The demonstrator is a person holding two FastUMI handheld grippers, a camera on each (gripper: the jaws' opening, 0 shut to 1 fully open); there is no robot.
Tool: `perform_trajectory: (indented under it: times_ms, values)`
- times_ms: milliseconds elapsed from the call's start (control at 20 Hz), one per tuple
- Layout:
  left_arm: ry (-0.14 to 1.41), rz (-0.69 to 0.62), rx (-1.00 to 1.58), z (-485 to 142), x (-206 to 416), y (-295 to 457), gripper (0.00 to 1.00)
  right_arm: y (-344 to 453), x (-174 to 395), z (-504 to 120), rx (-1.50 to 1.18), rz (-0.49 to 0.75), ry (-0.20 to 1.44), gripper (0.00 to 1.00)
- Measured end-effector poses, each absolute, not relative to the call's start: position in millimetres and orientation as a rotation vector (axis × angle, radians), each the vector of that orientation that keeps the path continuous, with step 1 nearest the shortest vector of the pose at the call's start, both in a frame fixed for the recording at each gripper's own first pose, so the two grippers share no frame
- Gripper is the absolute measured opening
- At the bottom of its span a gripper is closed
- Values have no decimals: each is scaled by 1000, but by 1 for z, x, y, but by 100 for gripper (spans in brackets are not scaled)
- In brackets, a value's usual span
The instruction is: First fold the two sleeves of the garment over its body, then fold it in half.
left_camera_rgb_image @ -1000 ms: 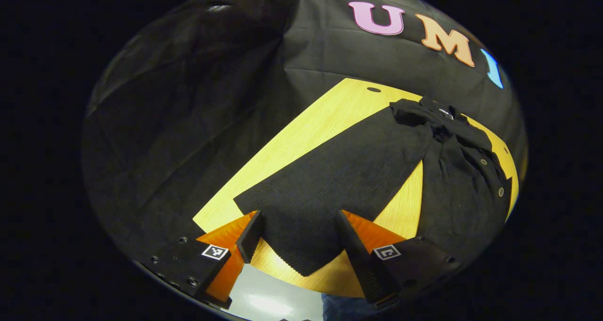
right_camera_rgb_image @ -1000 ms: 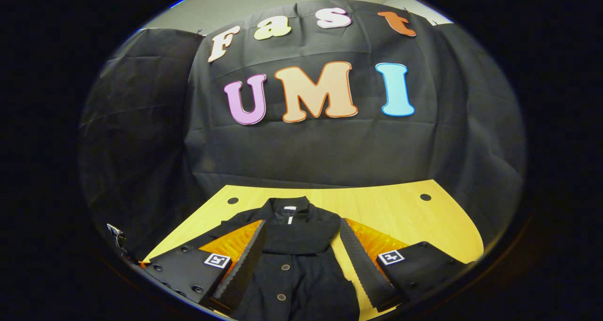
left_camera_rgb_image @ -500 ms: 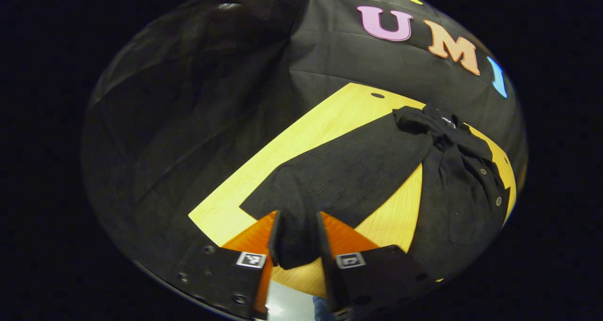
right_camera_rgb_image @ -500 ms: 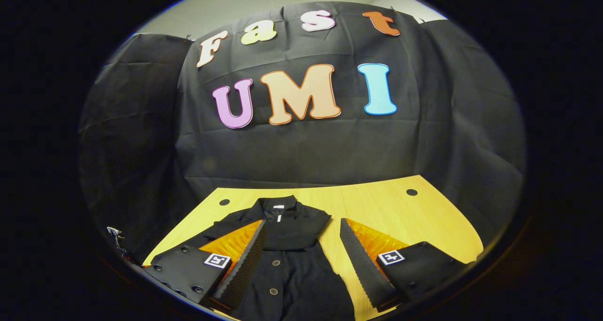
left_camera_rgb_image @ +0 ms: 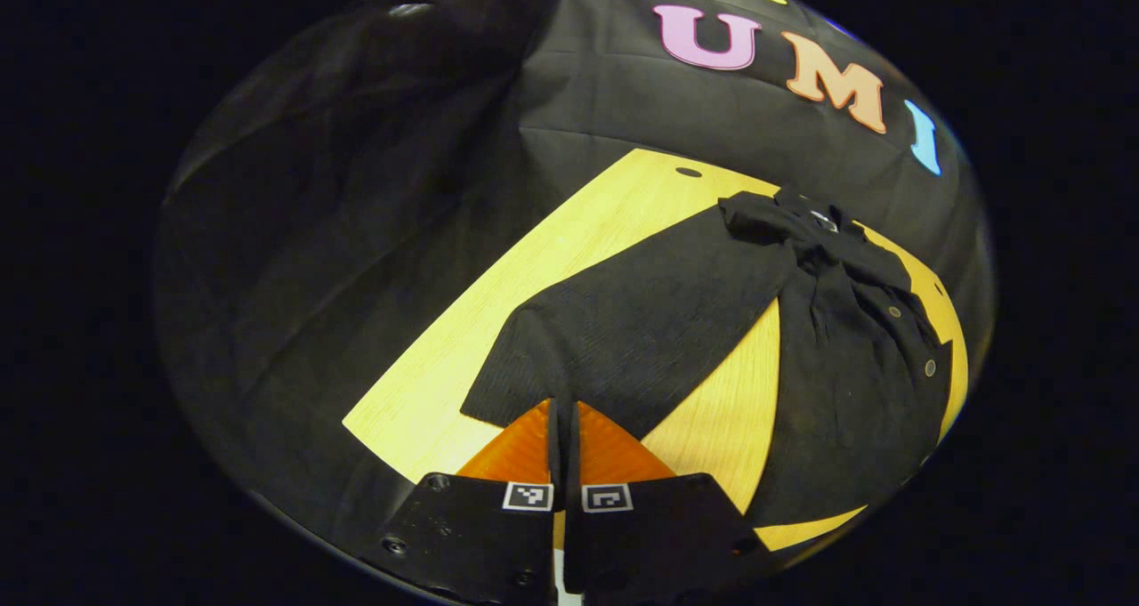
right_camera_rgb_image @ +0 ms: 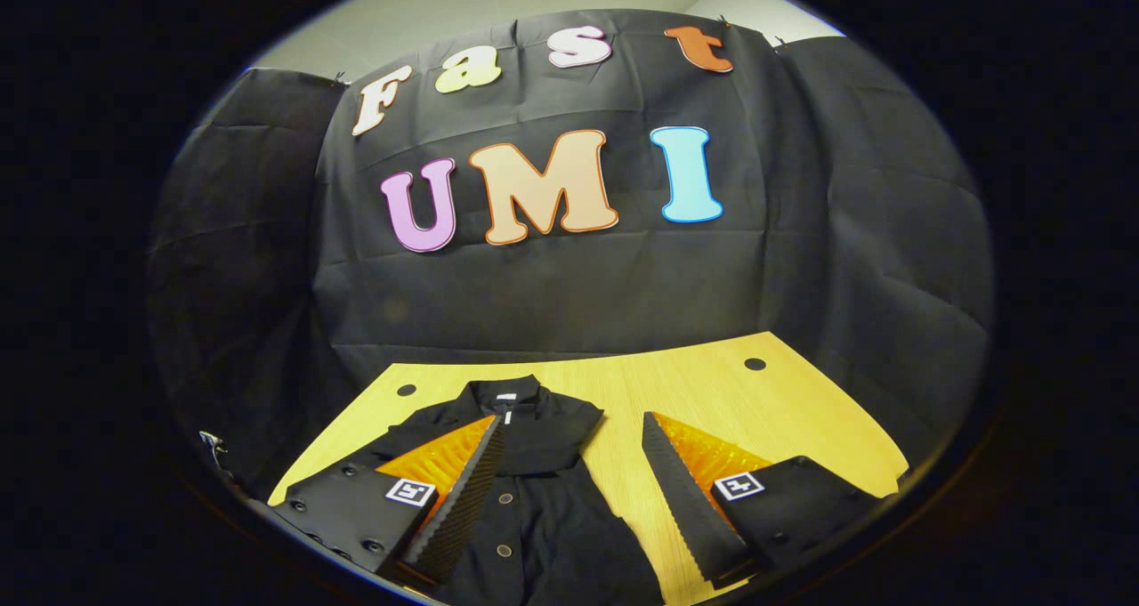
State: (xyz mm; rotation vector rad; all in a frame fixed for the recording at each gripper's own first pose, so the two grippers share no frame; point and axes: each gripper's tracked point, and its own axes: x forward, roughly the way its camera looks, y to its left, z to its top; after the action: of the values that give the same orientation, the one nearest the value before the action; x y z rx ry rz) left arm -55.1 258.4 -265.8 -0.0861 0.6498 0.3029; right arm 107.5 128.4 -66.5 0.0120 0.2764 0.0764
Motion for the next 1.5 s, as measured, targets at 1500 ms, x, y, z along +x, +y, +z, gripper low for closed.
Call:
perform_trajectory:
  times_ms: [1500]
  values:
    - [227,25,-74,-61,169,113,0,45,110,-90,4,66,370,98]
